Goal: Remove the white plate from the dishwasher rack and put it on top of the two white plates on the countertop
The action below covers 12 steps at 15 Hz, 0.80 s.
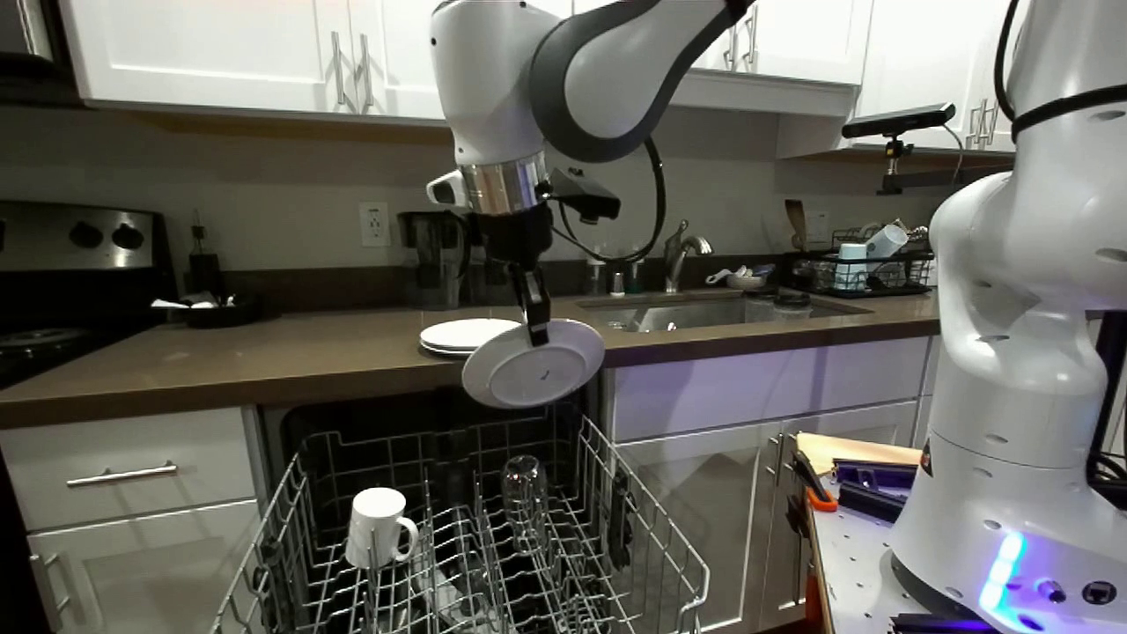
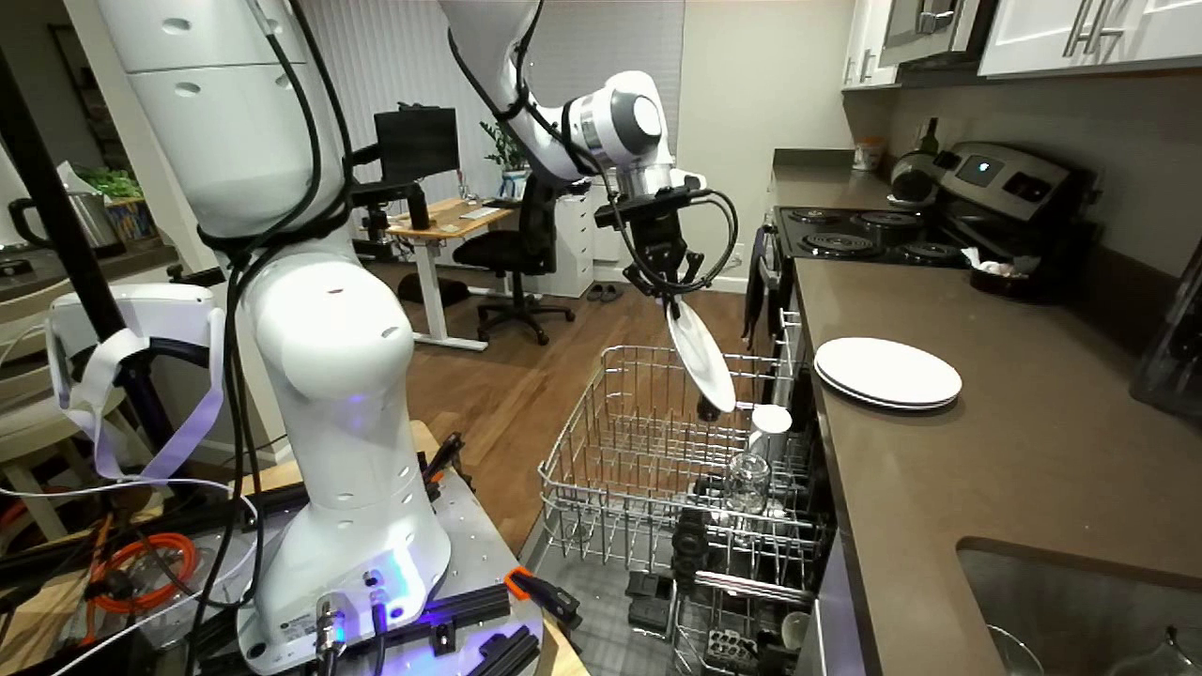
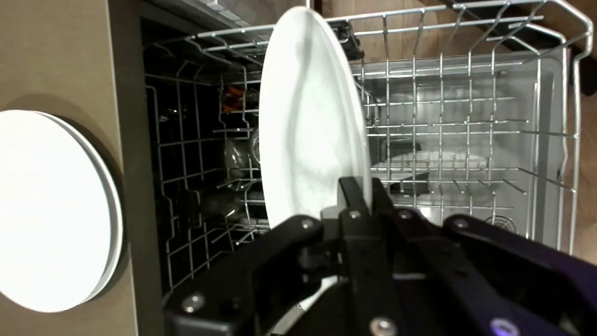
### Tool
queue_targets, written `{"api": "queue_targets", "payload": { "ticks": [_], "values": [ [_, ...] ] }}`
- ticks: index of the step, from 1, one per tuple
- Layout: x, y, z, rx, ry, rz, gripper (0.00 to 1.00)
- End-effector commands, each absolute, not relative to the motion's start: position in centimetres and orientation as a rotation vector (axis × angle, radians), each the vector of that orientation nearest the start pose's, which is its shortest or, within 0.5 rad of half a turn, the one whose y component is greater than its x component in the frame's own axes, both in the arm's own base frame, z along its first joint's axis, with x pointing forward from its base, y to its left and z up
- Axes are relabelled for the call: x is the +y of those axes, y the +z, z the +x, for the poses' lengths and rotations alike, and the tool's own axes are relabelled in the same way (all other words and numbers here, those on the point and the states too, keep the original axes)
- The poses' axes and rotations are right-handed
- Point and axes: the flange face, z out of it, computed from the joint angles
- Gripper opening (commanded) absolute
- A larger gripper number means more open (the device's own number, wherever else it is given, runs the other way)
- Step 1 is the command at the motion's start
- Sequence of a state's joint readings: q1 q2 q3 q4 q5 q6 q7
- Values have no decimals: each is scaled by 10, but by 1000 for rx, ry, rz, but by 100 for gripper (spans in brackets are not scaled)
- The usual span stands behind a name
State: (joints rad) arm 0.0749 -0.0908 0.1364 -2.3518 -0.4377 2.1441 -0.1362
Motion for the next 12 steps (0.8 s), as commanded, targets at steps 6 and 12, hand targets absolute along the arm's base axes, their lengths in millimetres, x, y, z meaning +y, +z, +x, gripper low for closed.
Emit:
{"api": "queue_targets", "payload": {
  "ticks": [6,12],
  "values": [
    [78,413,487,-1028,146,-3531,2],
    [68,429,501,-1042,134,-3610,2]
  ]
}}
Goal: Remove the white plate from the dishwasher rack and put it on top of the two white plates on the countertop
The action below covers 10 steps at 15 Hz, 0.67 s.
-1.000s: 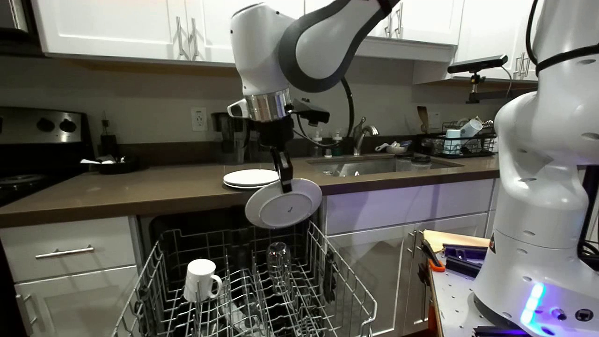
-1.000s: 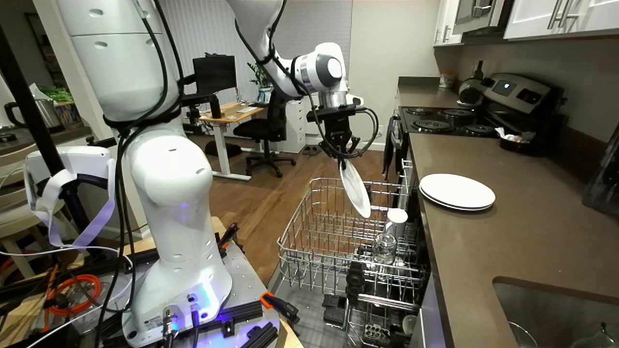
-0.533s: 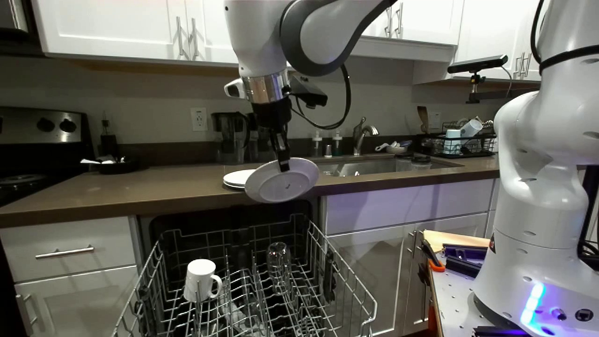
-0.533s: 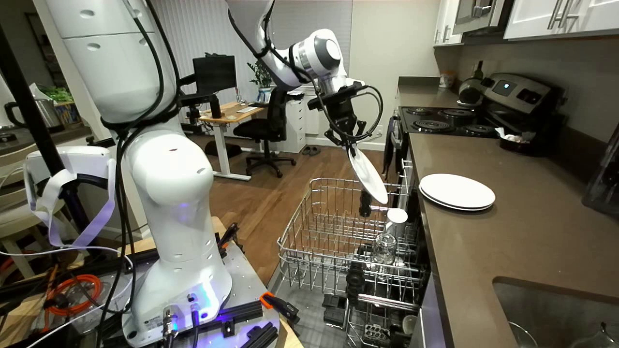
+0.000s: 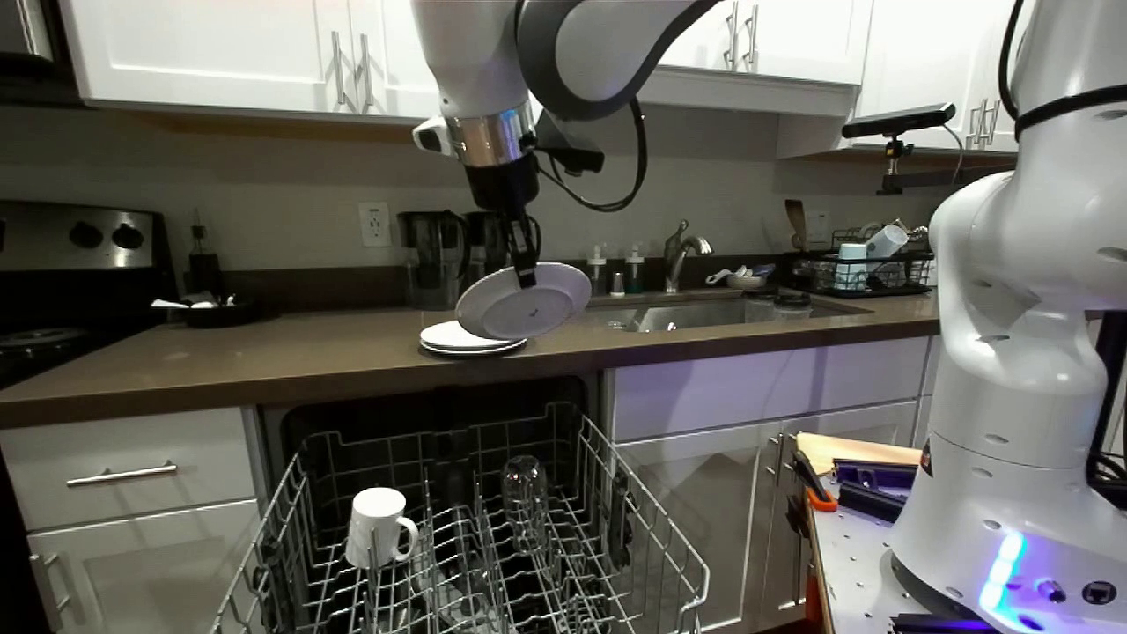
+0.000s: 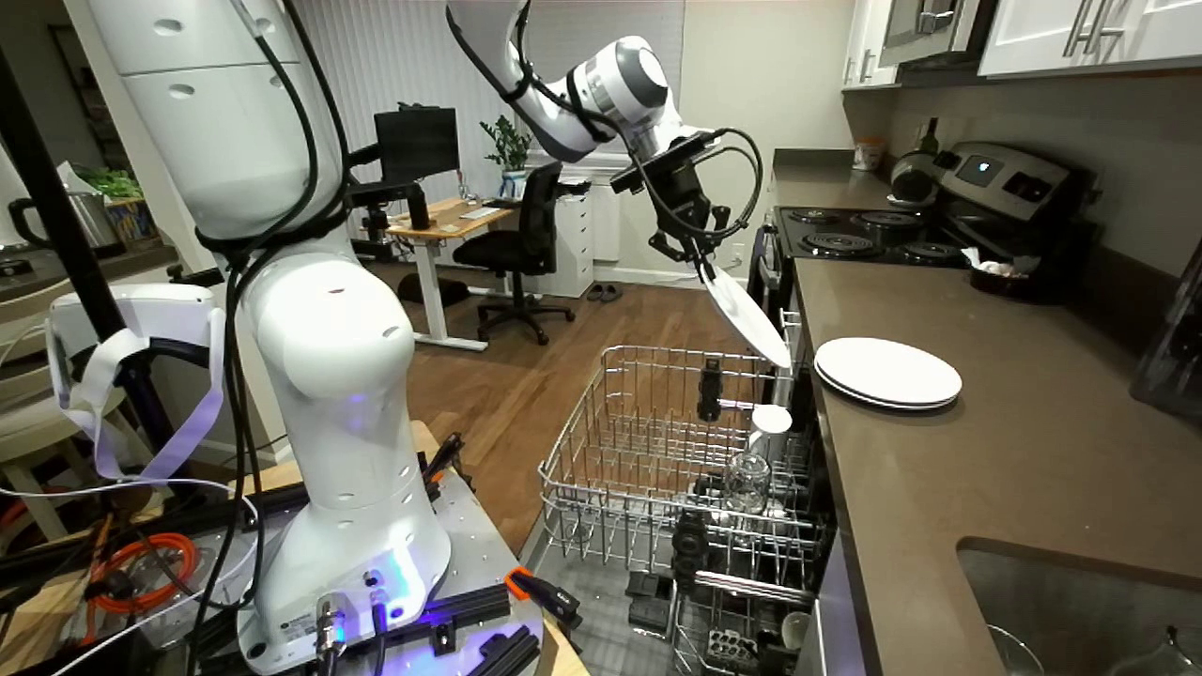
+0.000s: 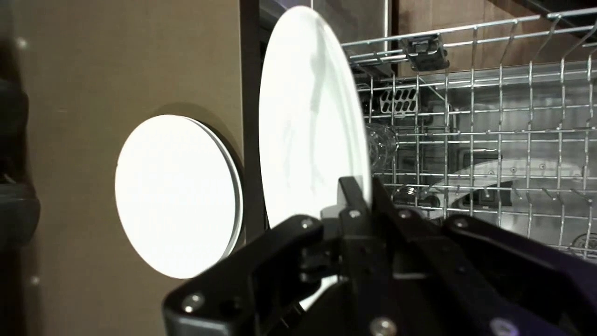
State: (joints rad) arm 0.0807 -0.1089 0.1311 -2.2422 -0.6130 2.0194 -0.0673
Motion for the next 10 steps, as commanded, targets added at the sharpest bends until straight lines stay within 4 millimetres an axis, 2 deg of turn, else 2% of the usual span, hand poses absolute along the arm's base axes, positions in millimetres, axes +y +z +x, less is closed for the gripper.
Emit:
{"api": "queue_targets", "payload": {
  "ticks": [1,10],
  "values": [
    [65,431,503,698,-85,2413,2],
    [31,427,536,688,-58,2338,2]
  ]
}}
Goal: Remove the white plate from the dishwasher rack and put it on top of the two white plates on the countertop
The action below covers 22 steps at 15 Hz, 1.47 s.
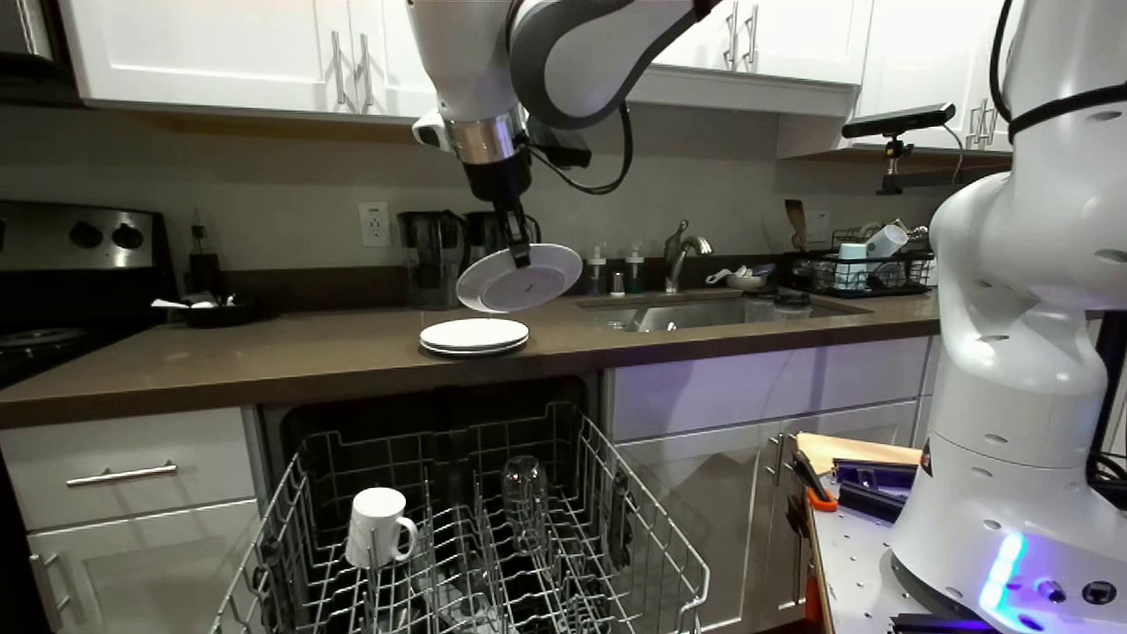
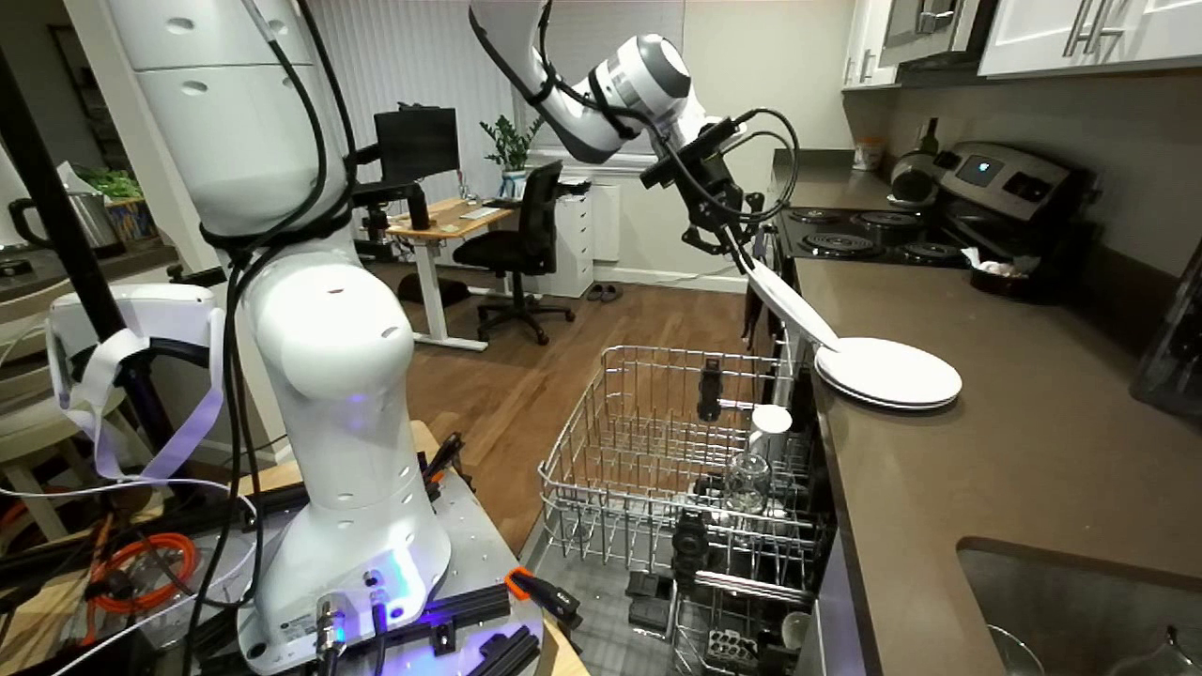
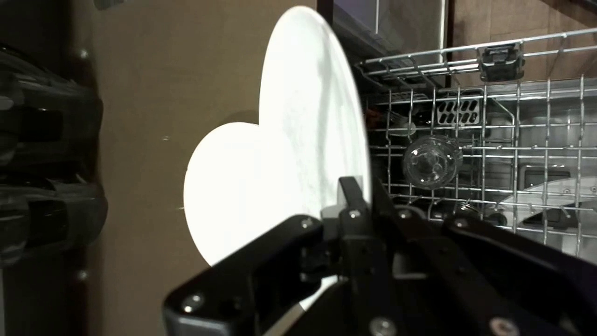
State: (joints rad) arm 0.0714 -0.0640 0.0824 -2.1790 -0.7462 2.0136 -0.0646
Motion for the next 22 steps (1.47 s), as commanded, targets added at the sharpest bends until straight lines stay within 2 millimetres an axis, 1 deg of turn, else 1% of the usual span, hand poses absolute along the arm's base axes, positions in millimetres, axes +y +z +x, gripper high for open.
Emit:
{"api": "queue_targets", "payload": {
  "ticks": [1,6,9,14,16,22],
  "values": [
    [27,425,540,686,-55,2332,2],
    [6,407,564,679,-20,2334,2],
    [-12,395,578,665,1,2333,2],
    [-35,381,600,623,17,2294,2],
    [-39,375,609,608,25,2285,2],
    [-39,352,635,573,54,2245,2]
  ]
}}
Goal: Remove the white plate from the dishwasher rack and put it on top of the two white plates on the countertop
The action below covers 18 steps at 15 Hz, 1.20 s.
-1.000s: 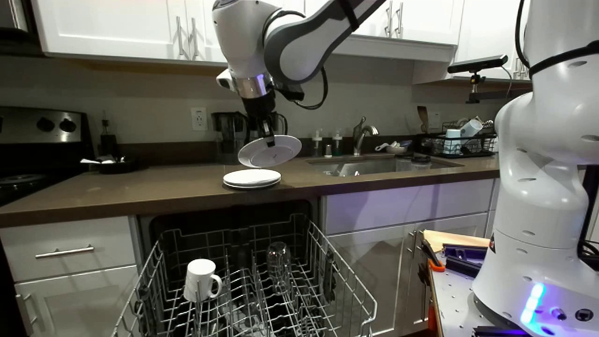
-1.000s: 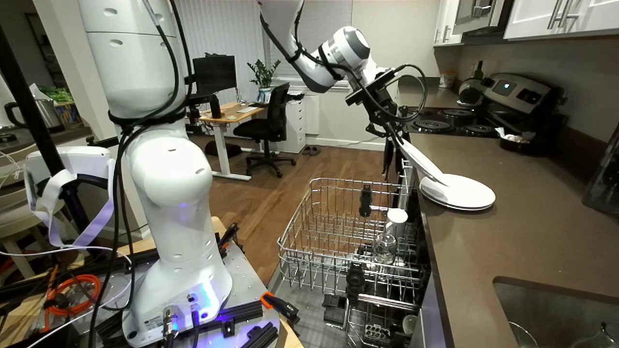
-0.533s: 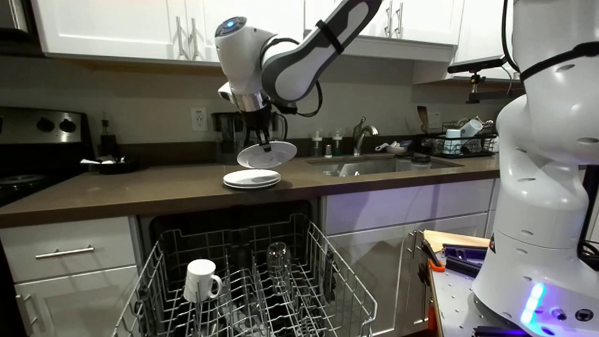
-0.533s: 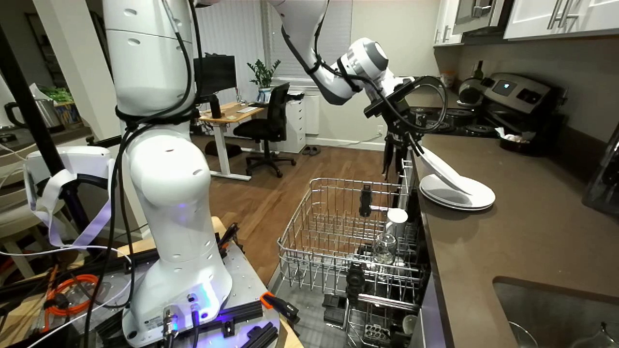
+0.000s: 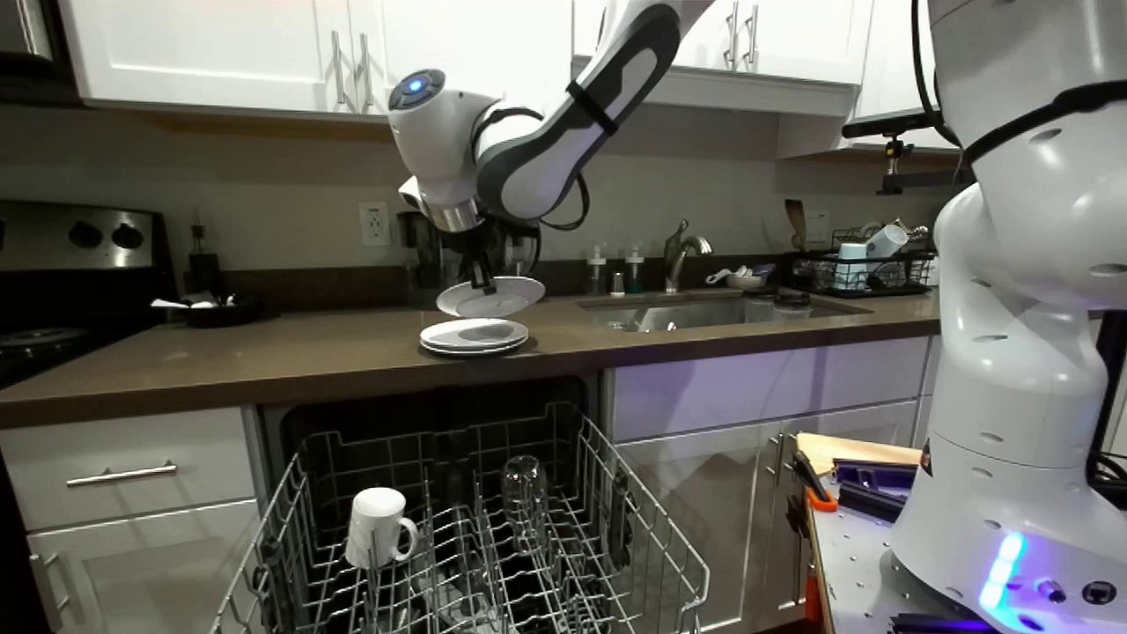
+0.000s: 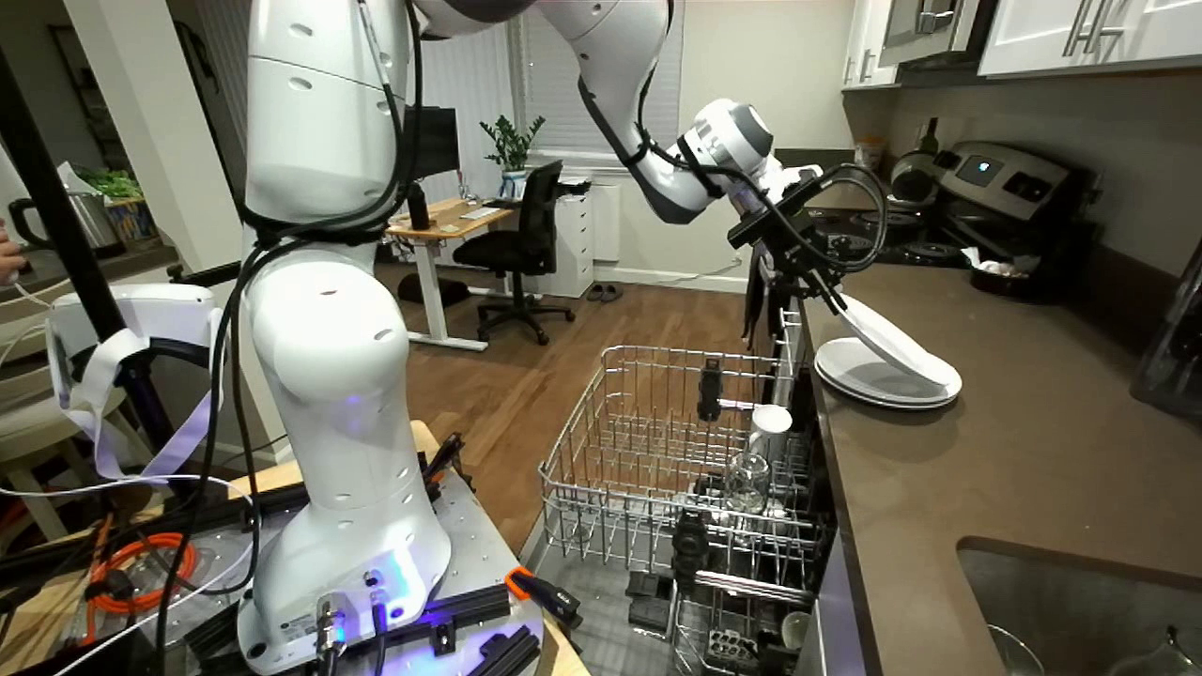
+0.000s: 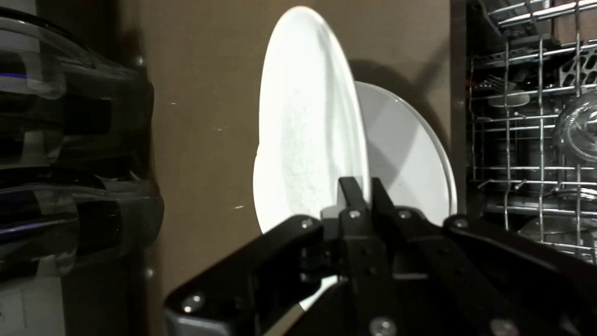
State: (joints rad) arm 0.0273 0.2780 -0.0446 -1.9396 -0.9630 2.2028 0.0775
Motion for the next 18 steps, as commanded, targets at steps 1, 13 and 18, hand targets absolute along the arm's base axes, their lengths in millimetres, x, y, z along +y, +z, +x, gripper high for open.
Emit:
{"api": "queue_targets", "payload": {
  "ticks": [1,13,18],
  "values": [
    [-39,350,639,566,58,2233,2],
    [-30,314,673,534,70,2206,2],
    [-26,302,678,533,63,2214,2]
  ]
}}
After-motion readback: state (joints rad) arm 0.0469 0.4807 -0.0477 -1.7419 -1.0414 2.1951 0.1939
